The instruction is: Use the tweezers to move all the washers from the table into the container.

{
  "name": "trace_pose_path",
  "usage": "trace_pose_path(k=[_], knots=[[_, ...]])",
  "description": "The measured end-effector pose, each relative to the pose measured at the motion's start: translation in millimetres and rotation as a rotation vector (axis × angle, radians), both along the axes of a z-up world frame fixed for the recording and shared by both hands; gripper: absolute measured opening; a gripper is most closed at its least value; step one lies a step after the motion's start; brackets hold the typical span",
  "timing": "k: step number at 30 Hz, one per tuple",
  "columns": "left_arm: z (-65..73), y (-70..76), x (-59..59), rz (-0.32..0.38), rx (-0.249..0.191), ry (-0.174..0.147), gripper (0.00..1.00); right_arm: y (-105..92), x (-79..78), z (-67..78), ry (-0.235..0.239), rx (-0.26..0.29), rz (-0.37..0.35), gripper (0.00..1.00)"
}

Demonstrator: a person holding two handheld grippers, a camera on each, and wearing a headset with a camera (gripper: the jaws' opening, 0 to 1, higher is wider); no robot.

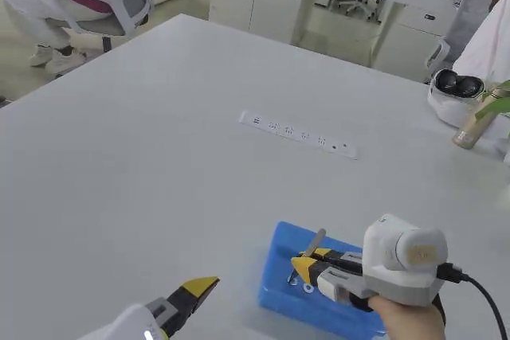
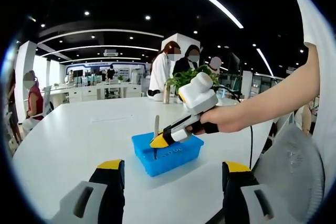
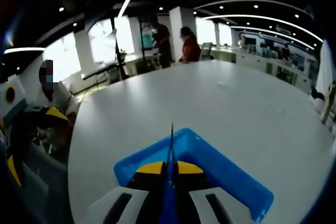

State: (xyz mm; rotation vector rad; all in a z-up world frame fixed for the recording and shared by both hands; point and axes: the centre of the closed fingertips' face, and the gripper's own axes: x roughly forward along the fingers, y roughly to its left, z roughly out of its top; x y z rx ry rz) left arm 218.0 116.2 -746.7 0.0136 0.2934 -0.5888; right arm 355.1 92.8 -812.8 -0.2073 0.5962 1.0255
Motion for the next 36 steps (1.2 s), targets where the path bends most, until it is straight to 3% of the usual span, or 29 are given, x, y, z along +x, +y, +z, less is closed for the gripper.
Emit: trace_pose_path(k=[8, 13, 18, 22, 24, 27, 30, 33, 36], knots=[[-0.9, -0.2, -0.2, -0.001, -0.004, 0.007, 0.77, -3.6, -0.4, 1.5, -0.015, 0.015, -0.002, 0.04], [1.0, -1.2, -1.1, -0.004, -0.036, 0.019, 0.77, -7.6, -2.1, 17.0, -0.046, 0.044, 0.007, 0.04], [-2.3, -1.3, -1.0, -0.028, -0.047, 0.067, 0.77, -15.5, -12.8, 43.7, -0.087, 0.071, 0.04, 0.04], [9.1, 4.0, 3.0, -0.017, -0.16, 0.126, 0.67, -27.5, -26.9, 62.6, -0.117, 0.087, 0.077, 0.03], [13.7, 3.0, 3.0, -0.05, -0.197, 0.154, 0.59, -29.8, -36.2, 70.7, -0.12, 0.093, 0.094, 0.03], [21.5, 6.5, 8.3, -0.079, -0.184, 0.157, 0.47, -29.2, -56.1, 82.3, -0.106, 0.123, 0.147, 0.03], [33.1, 4.7, 12.5, -0.132, -0.143, 0.135, 0.39, -27.2, -74.4, 83.7, -0.09, 0.123, 0.218, 0.03], [40.7, -8.6, 9.0, -0.266, -0.081, 0.149, 0.27, -28.7, -97.0, 71.7, -0.098, 0.035, 0.332, 0.03], [46.8, -21.1, 7.2, -0.351, -0.056, 0.149, 0.11, -28.9, -114.8, 58.0, -0.094, -0.038, 0.416, 0.03]])
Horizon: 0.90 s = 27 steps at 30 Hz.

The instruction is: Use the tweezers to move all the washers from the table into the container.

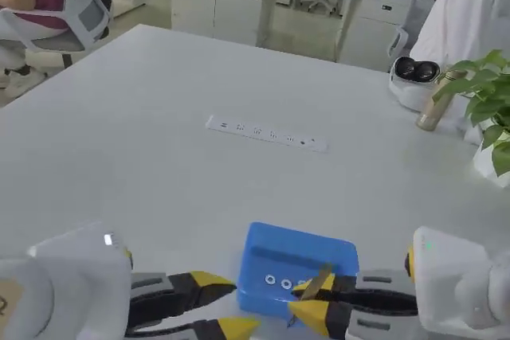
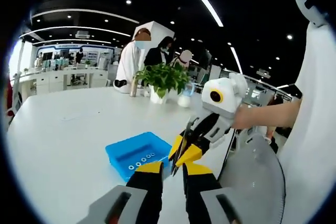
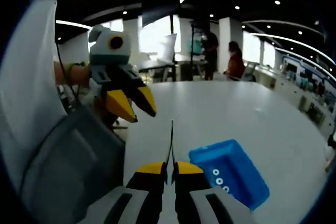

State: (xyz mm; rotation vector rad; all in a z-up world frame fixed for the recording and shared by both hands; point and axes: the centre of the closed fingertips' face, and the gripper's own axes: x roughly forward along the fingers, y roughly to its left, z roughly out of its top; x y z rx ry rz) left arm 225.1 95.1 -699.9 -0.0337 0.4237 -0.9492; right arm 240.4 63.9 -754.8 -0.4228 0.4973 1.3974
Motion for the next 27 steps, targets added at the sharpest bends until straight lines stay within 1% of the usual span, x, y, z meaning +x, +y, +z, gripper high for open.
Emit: trace_pose_path(k=[1, 2, 3, 4, 5, 6, 7, 8, 10, 11, 12, 13, 14, 16, 17, 18, 19, 20, 21, 22, 24, 25, 26, 27], knots=[[1.8, -6.6, -1.4, -0.039, 0.006, -0.007, 0.1, -0.4, -2.2, -6.2, 0.0, -0.016, 0.022, 0.03], [1.7, -10.9, -2.8, -0.064, 0.011, -0.003, 0.09, -1.5, -6.1, -13.4, -0.015, -0.051, 0.055, 0.03], [0.6, -14.8, -4.3, -0.085, 0.017, 0.01, 0.1, -1.9, -9.3, -17.0, -0.031, -0.074, 0.079, 0.03], [-1.1, -20.4, -6.5, -0.122, 0.037, 0.009, 0.11, -3.0, -13.8, -22.4, -0.041, -0.111, 0.108, 0.03], [-1.9, -24.1, -8.0, -0.144, 0.047, 0.006, 0.11, -3.0, -17.5, -24.3, -0.052, -0.131, 0.132, 0.03], [-2.9, -30.1, -11.7, -0.184, 0.056, 0.007, 0.1, -2.4, -21.7, -26.9, -0.07, -0.15, 0.162, 0.03], [-4.6, -32.9, -13.4, -0.203, 0.07, 0.008, 0.09, -2.1, -25.0, -28.2, -0.072, -0.16, 0.178, 0.03], [-7.1, -36.9, -16.2, -0.246, 0.1, -0.016, 0.08, -1.4, -28.4, -30.3, -0.071, -0.168, 0.192, 0.03], [-14.2, -40.2, -19.6, -0.288, 0.159, -0.025, 0.07, -0.7, -30.4, -33.2, -0.068, -0.171, 0.201, 0.03], [-21.1, -41.2, -21.0, -0.311, 0.213, -0.03, 0.07, -1.3, -31.4, -35.6, -0.071, -0.182, 0.21, 0.03], [-24.6, -41.9, -21.6, -0.327, 0.242, -0.04, 0.07, -2.0, -31.9, -37.0, -0.079, -0.192, 0.218, 0.03], [-27.5, -43.3, -21.2, -0.34, 0.272, -0.059, 0.07, -2.4, -32.9, -37.6, -0.083, -0.201, 0.225, 0.03], [-26.1, -46.4, -21.5, -0.335, 0.253, -0.058, 0.05, -2.7, -33.7, -38.1, -0.083, -0.204, 0.23, 0.03], [-25.2, -48.2, -21.6, -0.34, 0.234, -0.046, 0.0, -4.2, -34.6, -40.6, -0.086, -0.214, 0.242, 0.03], [-27.3, -48.6, -20.7, -0.34, 0.237, -0.041, 0.0, -4.9, -35.1, -41.7, -0.091, -0.22, 0.248, 0.03], [-30.1, -48.1, -21.0, -0.349, 0.254, -0.036, 0.0, -6.3, -34.6, -43.2, -0.091, -0.227, 0.246, 0.03], [-35.1, -45.5, -21.4, -0.373, 0.301, -0.052, 0.0, -7.5, -34.8, -44.4, -0.09, -0.232, 0.246, 0.03], [-37.2, -44.8, -21.0, -0.387, 0.329, -0.074, 0.0, -8.6, -34.9, -45.8, -0.09, -0.236, 0.245, 0.03], [-39.3, -45.3, -21.6, -0.407, 0.349, -0.089, 0.0, -10.7, -34.7, -48.2, -0.089, -0.245, 0.244, 0.03], [-41.7, -45.7, -22.9, -0.411, 0.353, -0.073, 0.0, -12.3, -34.7, -49.9, -0.087, -0.254, 0.241, 0.03], [-48.3, -46.4, -21.3, -0.425, 0.368, -0.063, 0.0, -16.2, -34.6, -56.0, -0.088, -0.273, 0.236, 0.03], [-52.8, -45.9, -21.1, -0.431, 0.378, -0.044, 0.0, -18.3, -34.8, -58.5, -0.083, -0.287, 0.23, 0.04], [-60.3, -44.8, -20.6, -0.441, 0.401, -0.026, 0.0, -21.0, -35.8, -63.1, -0.08, -0.302, 0.227, 0.04], [-65.2, -44.4, -20.7, -0.456, 0.42, -0.024, 0.0, -22.7, -36.1, -66.6, -0.076, -0.311, 0.224, 0.04]])
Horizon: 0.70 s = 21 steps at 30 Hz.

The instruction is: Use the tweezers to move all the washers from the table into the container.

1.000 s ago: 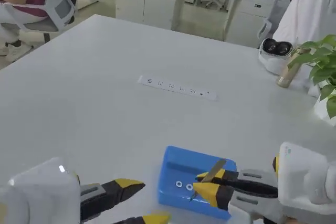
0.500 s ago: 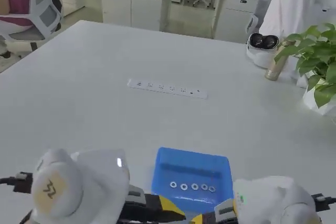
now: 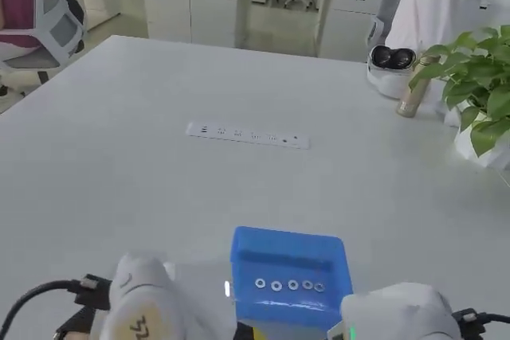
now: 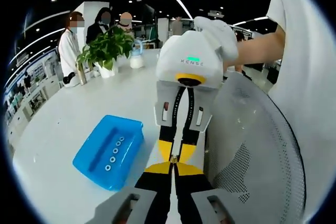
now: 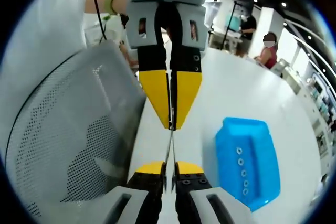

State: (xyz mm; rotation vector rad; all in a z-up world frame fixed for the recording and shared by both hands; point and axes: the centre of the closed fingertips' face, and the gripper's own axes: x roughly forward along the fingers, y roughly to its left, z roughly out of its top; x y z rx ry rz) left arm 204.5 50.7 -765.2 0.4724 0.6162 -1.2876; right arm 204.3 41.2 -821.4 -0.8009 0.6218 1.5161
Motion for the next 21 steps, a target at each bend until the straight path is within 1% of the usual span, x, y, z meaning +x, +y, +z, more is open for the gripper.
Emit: trace_pose_path(k=[2, 3, 4, 6, 7, 9, 10, 11, 12, 13, 14, 15, 17, 18, 19, 20, 21], knots=[[-9.8, 0.2, -0.2, -0.02, 0.038, 0.006, 0.0, -4.2, 1.2, -8.4, -0.008, -0.017, -0.014, 0.04], [-14.0, -0.1, 0.0, -0.031, 0.056, 0.001, 0.0, -5.4, 1.2, -10.6, -0.008, -0.018, -0.018, 0.04], [-16.5, -0.3, 0.1, -0.036, 0.064, 0.0, 0.0, -6.9, 1.8, -12.2, -0.009, -0.016, -0.032, 0.04], [-22.7, 0.6, -0.3, -0.045, 0.09, 0.0, 0.0, -8.5, 3.1, -16.8, 0.002, -0.005, -0.063, 0.05], [-24.7, 0.7, -0.3, -0.046, 0.093, 0.004, 0.0, -9.0, 3.2, -18.5, 0.009, 0.001, -0.075, 0.05], [-29.1, 2.1, 1.2, -0.032, 0.088, 0.025, 0.0, -8.9, 3.9, -20.2, 0.03, 0.03, -0.117, 0.05], [-31.0, 2.7, 1.6, -0.025, 0.086, 0.037, 0.0, -8.8, 3.7, -21.9, 0.052, 0.045, -0.146, 0.06], [-33.3, 4.1, 1.8, -0.023, 0.094, 0.042, 0.0, -7.9, 3.5, -21.2, 0.083, 0.074, -0.183, 0.07], [-36.7, 6.4, 2.5, -0.023, 0.104, 0.041, 0.0, -8.1, 5.2, -19.0, 0.097, 0.09, -0.211, 0.08], [-38.4, 7.8, 2.8, -0.021, 0.109, 0.044, 0.0, -10.6, 7.3, -18.4, 0.099, 0.103, -0.244, 0.12], [-41.0, 10.1, 2.8, -0.019, 0.116, 0.055, 0.0, -13.4, 9.0, -18.2, 0.095, 0.104, -0.258, 0.15], [-42.1, 11.2, 3.2, -0.016, 0.116, 0.057, 0.0, -17.6, 10.1, -17.3, 0.097, 0.113, -0.288, 0.18], [-46.7, 13.9, 3.4, -0.009, 0.126, 0.077, 0.0, -23.9, 7.9, -14.2, 0.117, 0.127, -0.317, 0.2], [-50.4, 15.7, 3.9, -0.005, 0.142, 0.08, 0.0, -26.2, 8.6, -10.6, 0.123, 0.149, -0.344, 0.2], [-54.2, 18.3, 4.4, -0.009, 0.168, 0.075, 0.0, -31.1, 9.2, -5.2, 0.128, 0.179, -0.379, 0.19], [-59.2, 20.1, 5.3, -0.01, 0.19, 0.074, 0.0, -35.7, 10.7, -2.6, 0.132, 0.193, -0.407, 0.2], [-62.8, 20.3, 5.4, -0.009, 0.198, 0.078, 0.0, -43.0, 12.9, 1.0, 0.129, 0.208, -0.452, 0.21]])
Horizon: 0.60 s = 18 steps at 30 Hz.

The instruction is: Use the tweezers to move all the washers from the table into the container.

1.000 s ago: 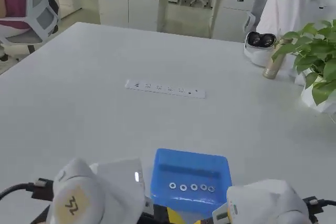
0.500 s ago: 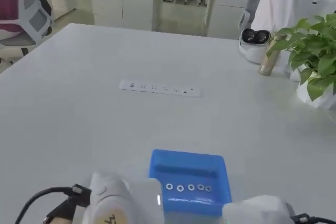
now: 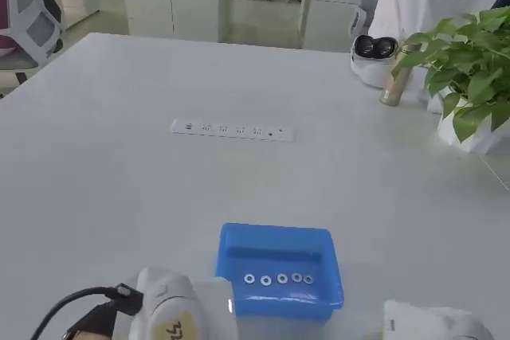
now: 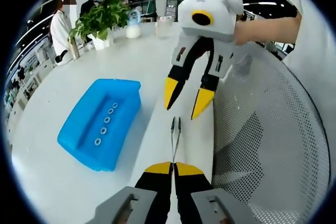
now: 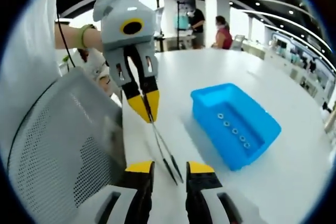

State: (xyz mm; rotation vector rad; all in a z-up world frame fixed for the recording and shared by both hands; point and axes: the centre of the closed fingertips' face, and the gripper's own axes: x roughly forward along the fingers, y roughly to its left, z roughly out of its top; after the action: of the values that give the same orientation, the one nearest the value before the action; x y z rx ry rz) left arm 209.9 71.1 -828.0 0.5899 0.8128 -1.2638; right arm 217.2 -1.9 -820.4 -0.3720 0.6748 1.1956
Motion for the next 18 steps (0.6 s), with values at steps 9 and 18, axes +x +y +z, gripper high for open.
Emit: trace_pose_path(k=[9, 18], knots=[[-30.0, 10.5, 5.7, -0.081, 0.202, -0.019, 0.0, -35.6, 10.3, 27.6, 0.005, 0.138, -0.272, 0.27], [-33.1, 9.9, 11.0, -0.13, 0.274, -0.019, 0.0, -52.0, 13.9, 31.0, -0.036, 0.066, -0.316, 0.28]])
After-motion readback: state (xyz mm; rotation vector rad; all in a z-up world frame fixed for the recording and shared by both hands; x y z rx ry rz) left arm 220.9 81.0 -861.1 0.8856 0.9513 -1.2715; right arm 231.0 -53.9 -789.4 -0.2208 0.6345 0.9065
